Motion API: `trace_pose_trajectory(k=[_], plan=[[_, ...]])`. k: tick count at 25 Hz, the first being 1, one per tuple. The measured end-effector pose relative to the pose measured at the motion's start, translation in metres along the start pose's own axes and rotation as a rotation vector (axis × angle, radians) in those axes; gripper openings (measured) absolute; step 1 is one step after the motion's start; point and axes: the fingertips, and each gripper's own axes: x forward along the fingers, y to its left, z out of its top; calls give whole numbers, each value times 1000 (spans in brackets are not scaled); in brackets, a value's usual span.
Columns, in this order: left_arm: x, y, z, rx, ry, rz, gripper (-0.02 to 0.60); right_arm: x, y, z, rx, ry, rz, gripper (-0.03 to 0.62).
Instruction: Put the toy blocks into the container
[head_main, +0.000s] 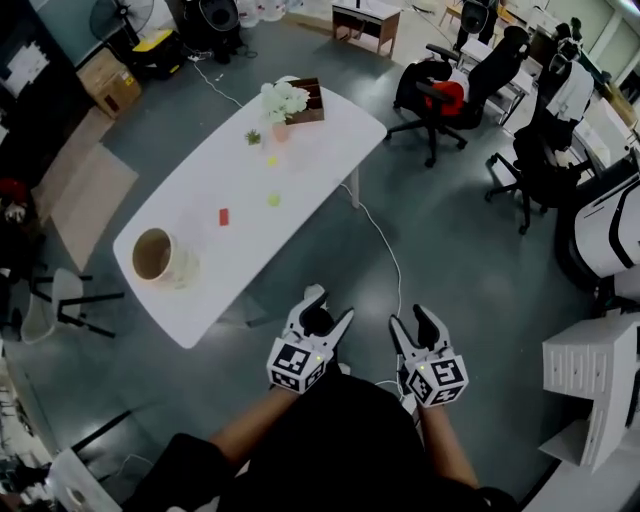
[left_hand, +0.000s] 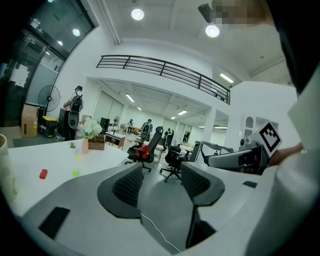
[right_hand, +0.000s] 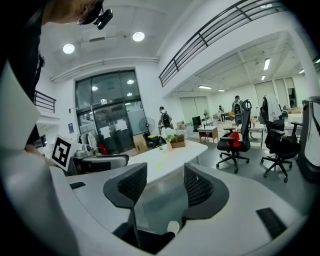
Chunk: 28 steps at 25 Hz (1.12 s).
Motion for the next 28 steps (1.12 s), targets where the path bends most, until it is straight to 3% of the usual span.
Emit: trace_pose_trajectory(k=[6, 14, 23, 28], plan=[[42, 62, 24, -24, -34, 29, 224, 70, -22, 38, -35, 23, 8, 199], [85, 164, 56, -48, -44, 87, 228, 194, -24, 66, -50, 107, 91, 199], [96, 274, 82, -112, -85, 190, 227, 310, 13, 94, -113, 213, 191, 199], [89, 329, 74, -152, -73, 264, 227, 371, 36, 103, -146, 243, 265, 199]])
